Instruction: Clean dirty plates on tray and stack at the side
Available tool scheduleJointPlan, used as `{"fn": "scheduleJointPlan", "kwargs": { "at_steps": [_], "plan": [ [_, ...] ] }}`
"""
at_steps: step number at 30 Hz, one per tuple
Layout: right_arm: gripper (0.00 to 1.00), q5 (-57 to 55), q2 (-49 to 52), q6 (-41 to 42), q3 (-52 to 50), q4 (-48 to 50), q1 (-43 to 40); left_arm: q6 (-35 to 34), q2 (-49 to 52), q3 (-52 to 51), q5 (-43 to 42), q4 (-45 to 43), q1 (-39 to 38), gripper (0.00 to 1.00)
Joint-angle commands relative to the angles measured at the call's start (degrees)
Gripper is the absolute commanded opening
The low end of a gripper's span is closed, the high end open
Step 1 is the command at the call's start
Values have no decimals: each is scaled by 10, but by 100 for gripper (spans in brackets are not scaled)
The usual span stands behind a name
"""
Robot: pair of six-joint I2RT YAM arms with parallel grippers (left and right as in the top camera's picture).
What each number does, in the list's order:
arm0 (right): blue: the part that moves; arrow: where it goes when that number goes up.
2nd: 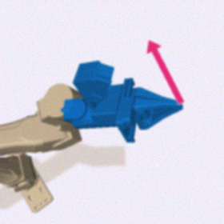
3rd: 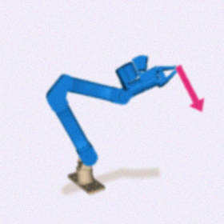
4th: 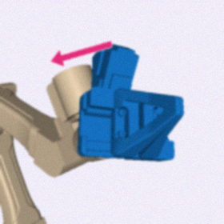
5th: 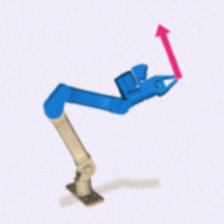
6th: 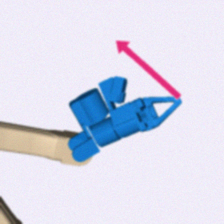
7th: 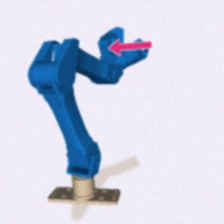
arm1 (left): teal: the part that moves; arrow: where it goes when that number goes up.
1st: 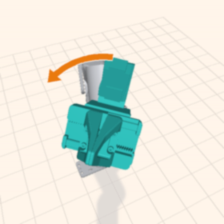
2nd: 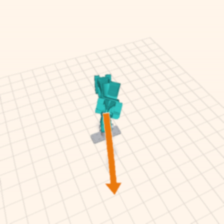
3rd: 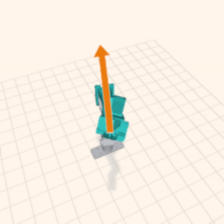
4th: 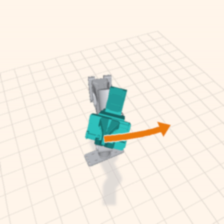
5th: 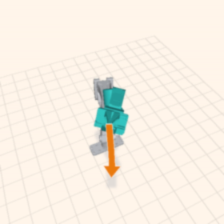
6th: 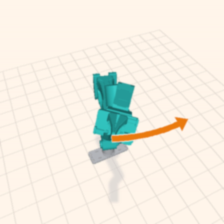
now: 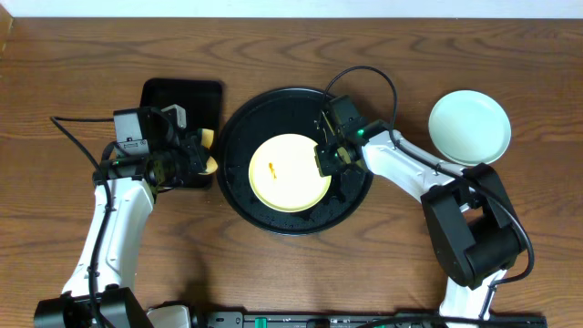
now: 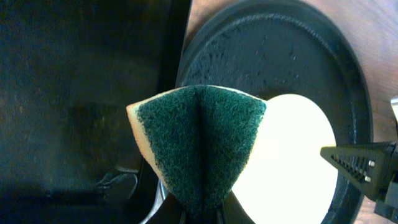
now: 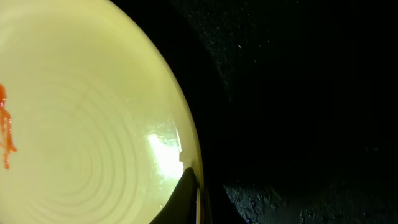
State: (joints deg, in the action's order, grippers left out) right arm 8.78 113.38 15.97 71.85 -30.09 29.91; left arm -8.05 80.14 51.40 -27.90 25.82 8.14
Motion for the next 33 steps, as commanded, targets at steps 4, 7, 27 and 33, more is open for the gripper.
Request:
{"fn": "scheduleJointPlan", "kwargs": {
  "at_steps": [4,7,27,33],
  "plan": [
    [1,-40,-60,8,43,-47,0,12,-11,0,-20,-59,1,8],
    [1,-138,-100,30,44,-67,19,3,-21,13,-32,-55,1,7],
    [1,-228,-129,153,37,-126,61,1,-22,213,67,248,-149,7],
    [1,-213,-129,153,0,-84,50,1,-11,212,147,247,-223,7]
  ]
}}
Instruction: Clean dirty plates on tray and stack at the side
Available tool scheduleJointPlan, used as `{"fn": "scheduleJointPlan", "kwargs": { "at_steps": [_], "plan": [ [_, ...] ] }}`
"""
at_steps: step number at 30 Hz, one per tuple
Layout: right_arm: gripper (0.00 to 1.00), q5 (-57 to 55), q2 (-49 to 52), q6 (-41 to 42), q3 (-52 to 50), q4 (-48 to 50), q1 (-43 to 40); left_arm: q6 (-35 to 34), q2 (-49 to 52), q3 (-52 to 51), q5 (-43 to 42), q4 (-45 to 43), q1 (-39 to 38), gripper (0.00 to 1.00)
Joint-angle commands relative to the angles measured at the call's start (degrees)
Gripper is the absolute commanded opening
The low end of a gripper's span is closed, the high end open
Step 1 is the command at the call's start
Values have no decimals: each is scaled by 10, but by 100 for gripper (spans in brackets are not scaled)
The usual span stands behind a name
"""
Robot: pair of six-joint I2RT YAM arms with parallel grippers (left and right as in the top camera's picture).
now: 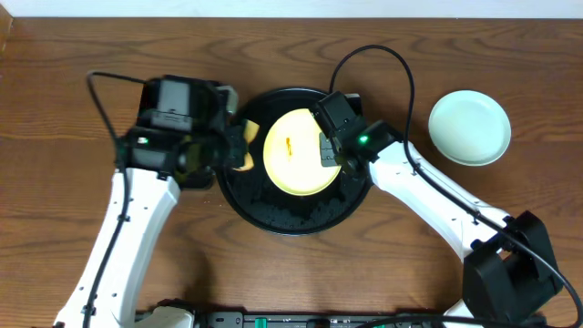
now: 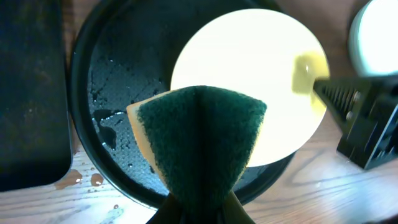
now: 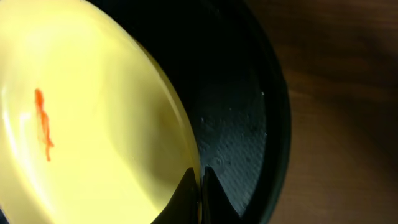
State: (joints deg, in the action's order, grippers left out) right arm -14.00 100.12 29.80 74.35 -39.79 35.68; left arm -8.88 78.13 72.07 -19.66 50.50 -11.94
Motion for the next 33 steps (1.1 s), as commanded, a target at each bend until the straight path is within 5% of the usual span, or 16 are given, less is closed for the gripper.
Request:
{"fn": "scheduleJointPlan", "kwargs": {
  "at_steps": [1,13,33],
  "plan": [
    [1,20,3,15,-36,24,-9,9,12,5,67,0,-28,8],
    [1,66,3,15,-175,199,-24,17,97,5,67,-32,-78,7],
    [1,65,3,36,-248,310,-24,18,221,4,67,-47,-144,7]
  ]
}}
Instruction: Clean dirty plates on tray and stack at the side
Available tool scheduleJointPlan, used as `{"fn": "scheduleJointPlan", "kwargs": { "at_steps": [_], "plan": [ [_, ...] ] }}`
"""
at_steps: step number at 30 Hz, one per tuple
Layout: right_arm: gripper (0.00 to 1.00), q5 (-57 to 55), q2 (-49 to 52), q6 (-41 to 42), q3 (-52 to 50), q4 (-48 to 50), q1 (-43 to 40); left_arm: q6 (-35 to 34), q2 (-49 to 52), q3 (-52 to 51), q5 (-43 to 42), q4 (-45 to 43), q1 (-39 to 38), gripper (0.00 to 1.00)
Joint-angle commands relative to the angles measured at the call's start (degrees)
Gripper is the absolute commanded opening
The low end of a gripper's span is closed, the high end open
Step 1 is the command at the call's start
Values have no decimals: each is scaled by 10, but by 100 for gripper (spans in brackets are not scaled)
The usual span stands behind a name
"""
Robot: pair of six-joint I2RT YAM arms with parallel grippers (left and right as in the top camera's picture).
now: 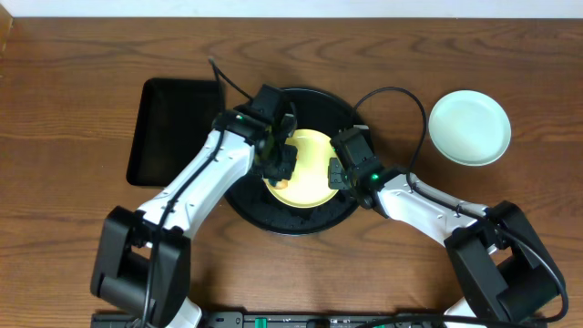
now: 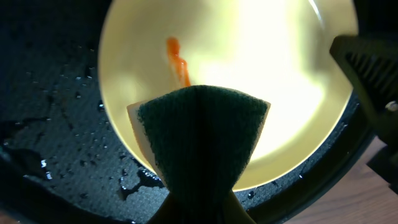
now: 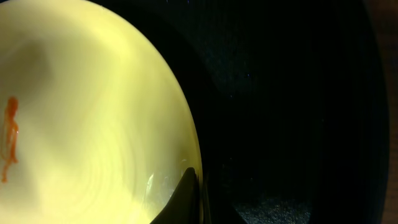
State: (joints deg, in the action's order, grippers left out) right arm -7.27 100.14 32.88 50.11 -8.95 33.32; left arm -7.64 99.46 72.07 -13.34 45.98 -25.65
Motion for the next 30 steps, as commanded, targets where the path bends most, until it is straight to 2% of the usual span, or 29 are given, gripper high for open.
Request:
{"fn": "scheduleJointPlan", "kwargs": {
  "at_steps": [1,6,11,15,30],
  "plan": [
    [1,-2,3,5,-5,3,0,5,10,3,4,0,-9,7],
    [1,-2,3,5,-5,3,0,-3,17,3,-2,28,-12,8],
    [1,-2,3,5,-5,2,1,-17,17,3,-87,37,-12,7],
    [1,-2,3,5,-5,2,1,-38,23,3,-96,39,-12,7],
    [1,-2,3,5,-7,-1,1,-38,103,3,-114,-2,10,7]
  ]
}}
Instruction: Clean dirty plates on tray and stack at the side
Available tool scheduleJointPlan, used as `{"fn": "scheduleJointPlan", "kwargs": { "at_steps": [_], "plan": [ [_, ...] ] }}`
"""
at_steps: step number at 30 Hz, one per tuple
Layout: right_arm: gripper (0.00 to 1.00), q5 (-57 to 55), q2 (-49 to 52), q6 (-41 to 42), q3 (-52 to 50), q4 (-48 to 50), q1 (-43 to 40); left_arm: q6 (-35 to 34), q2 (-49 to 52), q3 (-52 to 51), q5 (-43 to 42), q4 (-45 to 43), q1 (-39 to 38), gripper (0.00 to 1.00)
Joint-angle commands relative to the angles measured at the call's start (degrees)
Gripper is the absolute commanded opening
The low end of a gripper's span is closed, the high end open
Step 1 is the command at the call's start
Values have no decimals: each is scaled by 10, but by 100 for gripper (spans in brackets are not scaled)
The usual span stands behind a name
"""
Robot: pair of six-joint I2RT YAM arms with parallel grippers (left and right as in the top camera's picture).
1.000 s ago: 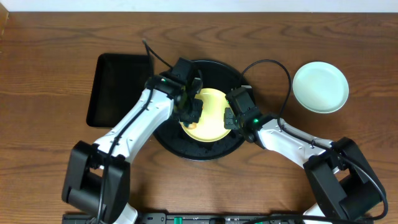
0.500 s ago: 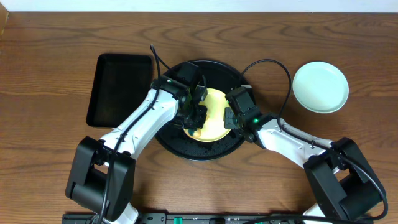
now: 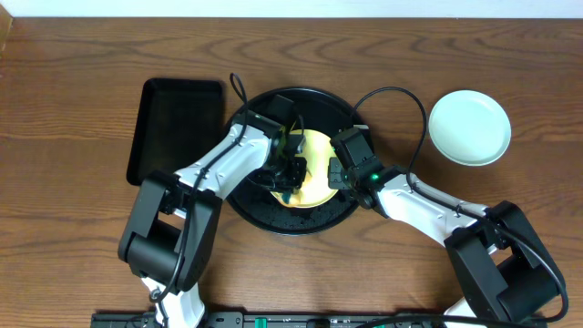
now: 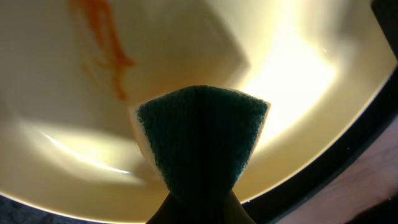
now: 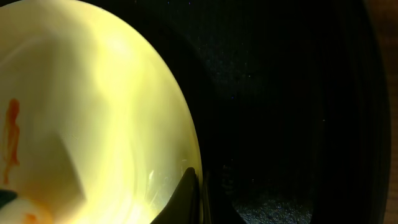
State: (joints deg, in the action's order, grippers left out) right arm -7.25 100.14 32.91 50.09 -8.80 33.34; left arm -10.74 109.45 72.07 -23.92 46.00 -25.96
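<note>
A yellow plate (image 3: pixel 314 169) with an orange-red smear (image 4: pixel 102 37) lies in the round black tray (image 3: pixel 264 214). My right gripper (image 5: pixel 200 186) is shut on the plate's right rim (image 5: pixel 193 143). My left gripper (image 3: pixel 291 173) is shut on a folded green-and-yellow sponge (image 4: pixel 198 140), pressed down close over the plate's surface just below the smear. A smeared orange trace shows at the sponge's edge in the right wrist view (image 5: pixel 25 218).
A rectangular black tray (image 3: pixel 178 128) lies left of the round tray. A clean pale-green plate (image 3: pixel 469 128) rests on the wooden table (image 3: pixel 73 246) at the right. Water droplets dot the round tray's floor.
The left gripper with the sponge has come down onto the yellow plate, nearer the smear. The right gripper still holds the rim in the same place.
The left gripper held the sponge over the rectangular tray while the right gripper gripped the plate's rim in the round tray. The plate was then held tilted with the sponge beside it. Later the sponge hovered over the plate, and now it presses on it.
</note>
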Motion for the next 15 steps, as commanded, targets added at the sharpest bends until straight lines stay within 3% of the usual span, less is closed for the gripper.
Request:
{"fn": "scheduleJointPlan", "kwargs": {
  "at_steps": [1,15],
  "plan": [
    [1,-2,3,5,-7,-3,1,-7,5,3,-10,-3,17,8],
    [1,-2,3,5,-7,-5,1,-7,36,5,-13,-39,39,8]
  ]
}}
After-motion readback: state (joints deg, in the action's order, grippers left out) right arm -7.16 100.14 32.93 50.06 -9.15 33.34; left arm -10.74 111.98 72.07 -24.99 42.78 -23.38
